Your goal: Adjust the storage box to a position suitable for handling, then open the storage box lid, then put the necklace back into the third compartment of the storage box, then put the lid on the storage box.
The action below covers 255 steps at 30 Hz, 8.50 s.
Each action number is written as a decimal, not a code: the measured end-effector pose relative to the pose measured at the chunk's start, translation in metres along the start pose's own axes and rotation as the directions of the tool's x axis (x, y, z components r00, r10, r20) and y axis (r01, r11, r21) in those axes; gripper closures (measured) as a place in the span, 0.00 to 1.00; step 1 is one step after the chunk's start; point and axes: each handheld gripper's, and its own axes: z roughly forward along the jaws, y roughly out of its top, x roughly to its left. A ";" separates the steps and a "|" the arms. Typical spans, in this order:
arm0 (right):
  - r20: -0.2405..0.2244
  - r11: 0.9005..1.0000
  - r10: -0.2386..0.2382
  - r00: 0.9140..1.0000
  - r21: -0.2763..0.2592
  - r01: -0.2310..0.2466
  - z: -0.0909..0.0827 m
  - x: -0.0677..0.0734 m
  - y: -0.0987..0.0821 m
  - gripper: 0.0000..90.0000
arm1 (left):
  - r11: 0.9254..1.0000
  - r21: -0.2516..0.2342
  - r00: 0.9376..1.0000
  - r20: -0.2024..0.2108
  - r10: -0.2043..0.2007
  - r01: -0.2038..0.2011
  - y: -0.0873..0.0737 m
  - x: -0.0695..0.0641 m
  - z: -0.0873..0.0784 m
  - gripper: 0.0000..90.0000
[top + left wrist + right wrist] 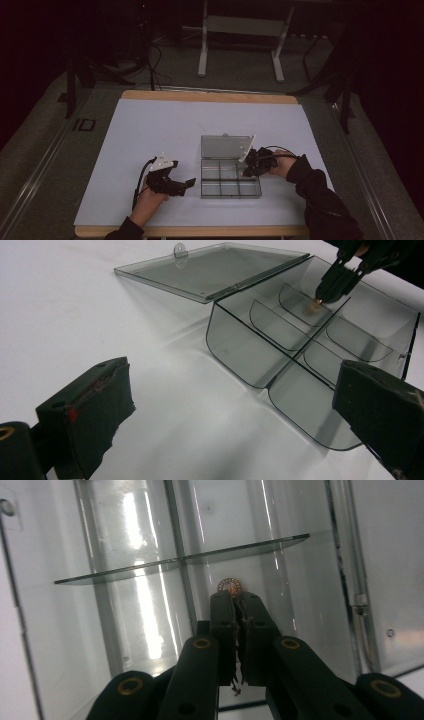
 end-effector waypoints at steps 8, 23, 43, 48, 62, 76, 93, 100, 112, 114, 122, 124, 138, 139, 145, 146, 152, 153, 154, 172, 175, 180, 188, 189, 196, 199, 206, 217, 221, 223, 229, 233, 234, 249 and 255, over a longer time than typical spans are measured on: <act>0.014 1.000 0.004 1.000 0.003 -0.004 -0.001 0.002 0.000 0.90 | 1.000 -0.004 1.000 -0.007 -0.005 0.005 0.000 0.000 -0.001 0.04; 0.043 0.987 0.056 0.997 -0.153 -0.048 -0.037 0.017 -0.021 0.70 | 1.000 -0.017 1.000 -0.003 -0.021 0.021 0.001 0.002 -0.001 0.03; 0.127 0.816 0.339 0.932 -0.533 -0.224 -0.043 0.028 -0.074 0.14 | 0.999 0.014 0.999 0.017 -0.045 0.045 0.018 0.000 0.005 0.03; 0.146 0.794 0.371 0.917 -0.563 -0.231 -0.043 0.026 -0.083 0.14 | 0.997 0.055 0.997 0.058 -0.055 0.052 0.024 -0.005 0.009 0.02; 0.149 0.722 0.442 0.885 -0.644 -0.253 -0.040 0.029 -0.094 0.13 | 0.997 0.049 0.994 0.082 -0.068 0.064 0.046 -0.003 0.019 0.02; 0.171 0.700 0.459 0.872 -0.673 -0.237 -0.038 0.025 -0.084 0.13 | 0.992 0.059 0.992 0.055 -0.115 0.112 0.073 0.009 0.049 0.02; 0.156 0.668 0.496 0.854 -0.697 -0.261 -0.037 0.020 -0.077 0.13 | 0.927 0.176 0.941 0.005 -0.338 0.331 0.070 0.045 0.092 0.17; 0.162 0.654 0.525 0.836 -0.705 -0.274 -0.036 0.019 -0.077 0.13 | 0.916 0.217 0.934 0.043 -0.355 0.339 0.066 0.044 0.104 0.24; 0.095 0.647 0.541 0.835 -0.682 -0.341 -0.025 0.011 -0.076 0.14 | 0.935 0.183 0.942 0.087 -0.323 0.304 0.067 0.040 0.100 0.43; 0.093 0.642 0.552 0.829 -0.682 -0.351 -0.023 0.009 -0.075 0.15 | 0.943 0.173 0.949 0.086 -0.303 0.285 0.068 0.038 0.099 0.45; 0.073 0.639 0.560 0.825 -0.672 -0.374 -0.017 -0.002 -0.070 0.22 | 0.973 0.074 0.971 0.075 -0.226 0.220 0.069 0.034 0.085 0.64; 0.067 0.634 0.567 0.821 -0.671 -0.383 -0.016 -0.005 -0.068 0.23 | 0.977 0.065 0.976 0.070 -0.205 0.201 0.069 0.032 0.083 0.66; 0.043 0.633 0.592 0.805 -0.643 -0.431 -0.010 -0.015 -0.063 0.66 | 0.986 0.029 0.984 0.068 -0.163 0.162 0.068 0.029 0.076 0.73; 0.052 0.637 0.591 0.805 -0.641 -0.427 -0.010 -0.015 -0.063 0.67 | 0.987 0.027 0.985 0.068 -0.159 0.158 0.068 0.029 0.076 0.74; 0.062 0.639 0.591 0.804 -0.644 -0.420 -0.010 -0.013 -0.062 0.75 | 0.989 0.023 0.986 0.078 -0.150 0.149 0.069 0.028 0.072 0.78; 0.057 0.634 0.594 0.803 -0.647 -0.423 -0.010 -0.013 -0.063 0.76 | 0.990 0.018 0.986 0.078 -0.144 0.143 0.069 0.028 0.071 0.79; 0.088 0.649 0.588 0.804 -0.645 -0.404 -0.014 -0.010 -0.062 0.79 | 0.993 0.020 0.990 0.077 -0.120 0.119 0.071 0.026 0.068 0.79; 0.090 0.649 0.588 0.804 -0.646 -0.402 -0.014 -0.010 -0.062 0.80 | 0.993 0.024 0.990 0.079 -0.116 0.114 0.072 0.026 0.067 0.79; 0.088 0.647 0.588 0.804 -0.647 -0.403 -0.015 -0.010 -0.062 0.81 | 0.995 0.023 0.992 0.077 -0.103 0.102 0.073 0.026 0.066 0.79; 0.075 0.629 0.573 0.816 -0.679 -0.379 -0.036 -0.007 -0.066 0.87 | 0.998 -0.008 0.996 0.063 -0.060 0.060 0.083 0.020 0.048 0.83; 0.088 0.637 0.568 0.818 -0.676 -0.370 -0.038 -0.005 -0.065 0.87 | 0.999 -0.011 0.997 0.063 -0.051 0.051 0.083 0.018 0.046 0.84; 0.096 0.646 0.558 0.825 -0.674 -0.358 -0.040 -0.001 -0.066 0.91 | 0.999 -0.014 0.997 0.061 -0.039 0.040 0.083 0.015 0.042 0.85; 0.111 0.663 0.537 0.836 -0.668 -0.337 -0.042 0.005 -0.069 0.95 | 1.000 -0.017 0.998 0.065 -0.024 0.025 0.080 0.012 0.038 0.85; 0.111 0.664 0.537 0.836 -0.668 -0.337 -0.043 0.005 -0.070 0.95 | 0.999 -0.019 0.997 0.067 -0.024 0.025 0.080 0.012 0.038 0.85; 0.105 0.664 0.529 0.842 -0.670 -0.333 -0.043 0.008 -0.073 0.96 | 0.999 -0.022 0.997 0.068 -0.023 0.024 0.078 0.011 0.033 0.85; 0.124 0.671 0.525 0.842 -0.669 -0.319 -0.043 0.011 -0.073 0.96 | 0.999 -0.033 0.997 0.073 -0.023 0.026 0.078 0.010 0.027 0.87; 0.125 0.673 0.519 0.845 -0.669 -0.314 -0.044 0.018 -0.075 0.96 | 1.000 -0.016 0.998 0.064 0.005 -0.004 0.076 0.003 0.023 0.88; 0.105 0.675 0.502 0.858 -0.668 -0.313 -0.043 0.031 -0.083 0.97 | 0.999 -0.010 0.997 0.069 0.042 -0.041 0.068 -0.007 0.015 0.87; 0.111 0.683 0.483 0.868 -0.669 -0.294 -0.045 0.037 -0.086 0.97 | 0.999 -0.010 0.996 0.073 0.041 -0.041 0.066 -0.008 0.013 0.87; 0.100 0.686 0.474 0.875 -0.665 -0.295 -0.045 0.038 -0.087 0.98 | 0.999 -0.005 0.996 0.075 0.043 -0.043 0.064 -0.010 0.013 0.87; 0.098 0.692 0.463 0.881 -0.660 -0.291 -0.042 0.040 -0.085 0.98 | 0.999 -0.002 0.996 0.077 0.040 -0.040 0.060 -0.012 0.012 0.87; 0.096 0.696 0.470 0.877 -0.652 -0.302 -0.039 0.040 -0.086 0.98 | 0.999 0.004 0.996 0.077 0.046 -0.047 0.059 -0.013 0.011 0.87; 0.094 0.694 0.472 0.877 -0.652 -0.304 -0.039 0.039 -0.087 0.98 | 0.999 0.004 0.996 0.079 0.045 -0.046 0.059 -0.013 0.010 0.87; 0.075 0.687 0.474 0.877 -0.655 -0.315 -0.036 0.040 -0.091 0.98 | 0.999 0.007 0.996 0.082 0.044 -0.045 0.054 -0.017 0.008 0.87; 0.062 0.682 0.475 0.878 -0.656 -0.323 -0.034 0.042 -0.093 0.98 | 0.999 0.016 0.996 0.079 0.050 -0.052 0.051 -0.020 0.007 0.87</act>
